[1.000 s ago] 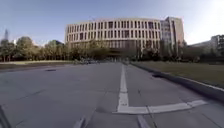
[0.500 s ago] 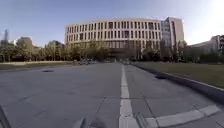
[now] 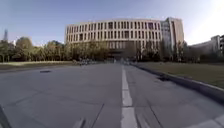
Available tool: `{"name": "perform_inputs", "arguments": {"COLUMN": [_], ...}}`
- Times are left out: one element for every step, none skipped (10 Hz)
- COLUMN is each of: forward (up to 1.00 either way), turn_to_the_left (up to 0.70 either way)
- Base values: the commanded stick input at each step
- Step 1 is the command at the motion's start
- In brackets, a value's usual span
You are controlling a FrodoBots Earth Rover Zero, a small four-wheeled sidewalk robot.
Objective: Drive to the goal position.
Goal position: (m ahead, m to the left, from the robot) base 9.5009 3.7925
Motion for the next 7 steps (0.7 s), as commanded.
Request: {"name": "perform_inputs", "arguments": {"forward": [0.6, 0.6, 0.6, 0.6, 0.6, 0.6, 0.6], "turn_to_the_left": [0.02, 0.05, 0.12, 0.15, 0.0, 0.0, 0.0]}}
